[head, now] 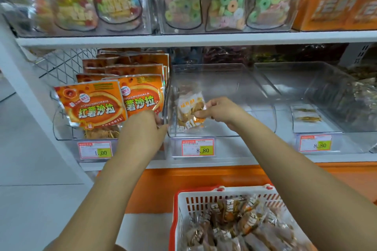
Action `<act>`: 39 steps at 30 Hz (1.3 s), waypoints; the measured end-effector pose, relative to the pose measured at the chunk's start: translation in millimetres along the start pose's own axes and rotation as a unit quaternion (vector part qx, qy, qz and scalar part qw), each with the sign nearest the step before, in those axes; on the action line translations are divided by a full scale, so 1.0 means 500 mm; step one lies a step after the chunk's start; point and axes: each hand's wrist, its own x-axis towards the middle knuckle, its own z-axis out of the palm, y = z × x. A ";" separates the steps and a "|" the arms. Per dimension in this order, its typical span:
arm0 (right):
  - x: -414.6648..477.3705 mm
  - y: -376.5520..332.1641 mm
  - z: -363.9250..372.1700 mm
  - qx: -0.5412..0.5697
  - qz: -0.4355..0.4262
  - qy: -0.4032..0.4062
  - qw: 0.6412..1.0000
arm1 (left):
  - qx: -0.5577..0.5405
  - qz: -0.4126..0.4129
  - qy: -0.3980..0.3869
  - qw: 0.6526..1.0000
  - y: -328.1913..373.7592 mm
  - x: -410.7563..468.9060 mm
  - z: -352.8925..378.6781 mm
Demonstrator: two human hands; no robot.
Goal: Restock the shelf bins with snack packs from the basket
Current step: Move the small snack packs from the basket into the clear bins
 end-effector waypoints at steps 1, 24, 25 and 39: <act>0.011 0.003 0.008 -0.007 0.004 -0.002 1.000 | 0.010 0.005 -0.024 1.000 -0.001 0.002 0.003; -0.064 -0.009 0.019 -0.276 -0.039 0.017 0.960 | 0.103 0.034 -0.105 0.989 0.033 -0.028 0.008; -0.084 -0.004 0.012 -0.240 -0.078 0.055 0.966 | 0.108 0.032 -0.093 0.989 0.037 -0.033 0.007; -0.245 0.318 -0.022 -0.313 -0.033 -0.034 0.949 | 0.057 0.145 -0.228 0.961 0.105 -0.164 0.110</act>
